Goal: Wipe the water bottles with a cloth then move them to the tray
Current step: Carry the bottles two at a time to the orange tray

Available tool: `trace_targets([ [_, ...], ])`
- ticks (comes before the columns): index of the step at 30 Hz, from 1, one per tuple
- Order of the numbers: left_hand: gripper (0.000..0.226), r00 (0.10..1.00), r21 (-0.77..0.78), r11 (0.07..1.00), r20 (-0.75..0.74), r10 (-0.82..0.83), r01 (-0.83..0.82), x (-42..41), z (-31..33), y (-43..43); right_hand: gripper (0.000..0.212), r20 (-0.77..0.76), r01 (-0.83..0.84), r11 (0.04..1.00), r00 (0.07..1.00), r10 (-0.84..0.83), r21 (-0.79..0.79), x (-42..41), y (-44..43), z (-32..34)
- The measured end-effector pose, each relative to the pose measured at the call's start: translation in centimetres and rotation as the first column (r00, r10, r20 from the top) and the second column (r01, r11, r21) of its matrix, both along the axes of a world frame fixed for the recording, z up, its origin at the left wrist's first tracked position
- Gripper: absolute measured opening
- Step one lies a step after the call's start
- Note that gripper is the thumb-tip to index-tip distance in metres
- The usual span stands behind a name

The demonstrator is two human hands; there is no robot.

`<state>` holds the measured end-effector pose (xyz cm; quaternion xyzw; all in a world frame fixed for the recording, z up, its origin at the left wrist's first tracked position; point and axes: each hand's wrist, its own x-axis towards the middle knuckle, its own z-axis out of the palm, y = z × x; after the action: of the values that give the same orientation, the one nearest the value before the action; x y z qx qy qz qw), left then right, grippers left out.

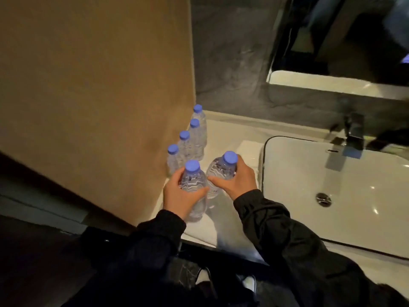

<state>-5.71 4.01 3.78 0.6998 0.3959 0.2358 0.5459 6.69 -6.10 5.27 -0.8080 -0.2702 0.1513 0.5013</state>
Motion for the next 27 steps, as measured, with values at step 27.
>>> trace_targets([
  [27, 0.051, -0.032, 0.144, -0.028, 0.023, -0.999, 0.989, 17.9, 3.3, -64.5, 0.068, 0.108, 0.985, 0.130, 0.142, -0.984, -0.114, -5.6, -69.3, 3.1],
])
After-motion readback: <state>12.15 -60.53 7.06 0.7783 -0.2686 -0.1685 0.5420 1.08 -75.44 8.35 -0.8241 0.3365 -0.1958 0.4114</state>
